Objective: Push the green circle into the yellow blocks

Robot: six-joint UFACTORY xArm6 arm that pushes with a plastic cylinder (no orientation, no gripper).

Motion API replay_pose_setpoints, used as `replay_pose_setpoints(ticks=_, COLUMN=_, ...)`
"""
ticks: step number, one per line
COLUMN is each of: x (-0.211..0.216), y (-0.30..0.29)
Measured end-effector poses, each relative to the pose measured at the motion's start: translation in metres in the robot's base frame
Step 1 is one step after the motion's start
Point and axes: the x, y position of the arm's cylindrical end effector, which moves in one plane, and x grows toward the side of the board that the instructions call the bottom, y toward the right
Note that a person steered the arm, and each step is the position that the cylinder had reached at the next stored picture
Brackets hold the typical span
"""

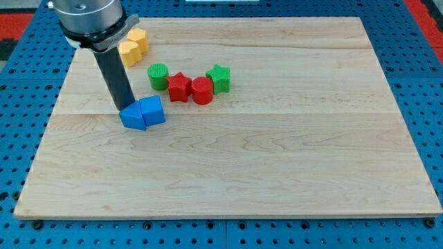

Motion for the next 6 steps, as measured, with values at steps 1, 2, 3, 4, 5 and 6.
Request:
replay_pose_setpoints(ticks=1, x=-0.019, y=0.022)
replay_pose_setpoints(ticks=2, x=-0.019, y=0.054)
replay_pose_setpoints(ticks=3, x=-0.058, y=0.059)
replay_pose_setpoints(ticks=4, x=-0.093, y=0.050)
replay_pose_setpoints(ticks=5, x=-0.111, y=0.037)
replay_pose_setpoints(ticks=6, x=-0.096, y=0.056)
